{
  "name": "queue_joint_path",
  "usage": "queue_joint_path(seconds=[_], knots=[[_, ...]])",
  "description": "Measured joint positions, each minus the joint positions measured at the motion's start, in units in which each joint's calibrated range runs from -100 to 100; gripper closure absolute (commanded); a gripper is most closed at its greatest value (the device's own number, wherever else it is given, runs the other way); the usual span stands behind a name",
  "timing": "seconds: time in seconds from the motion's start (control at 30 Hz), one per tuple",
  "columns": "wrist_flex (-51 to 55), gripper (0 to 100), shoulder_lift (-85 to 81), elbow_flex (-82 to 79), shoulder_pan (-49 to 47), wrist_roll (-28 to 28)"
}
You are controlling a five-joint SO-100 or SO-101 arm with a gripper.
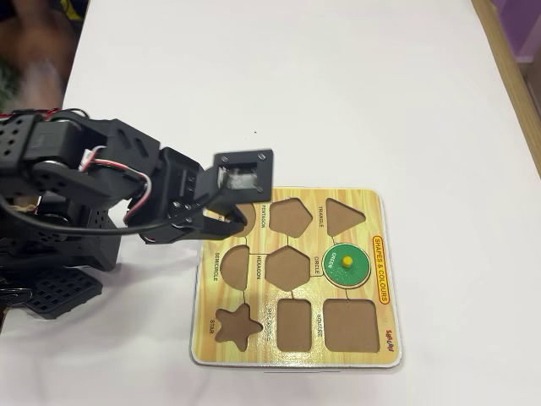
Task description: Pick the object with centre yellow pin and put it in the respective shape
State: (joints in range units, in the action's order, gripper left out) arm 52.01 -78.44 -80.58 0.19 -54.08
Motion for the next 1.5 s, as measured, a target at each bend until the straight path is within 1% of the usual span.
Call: queue_joint_path(seconds=[0.2, 0.57, 0.7, 0.77, 0.87, 0.93, 1.13, 1.5], knots=[[0.09, 99, -19.16, -7.64, 0.37, 0.0], [1.63, 99, -20.62, -17.81, 0.47, -0.21], [8.23, 99, -20.27, -17.81, 1.31, -2.76], [13.62, 99, -20.02, -17.81, 1.4, -4.63], [20.39, 99, -20.45, -17.81, 1.4, -5.2], [21.59, 99, -21.22, -17.81, 1.22, -4.37], [22.71, 99, -20.96, -17.81, 0.94, 0.88], [22.96, 99, -20.7, -17.81, 0.94, 1.66]])
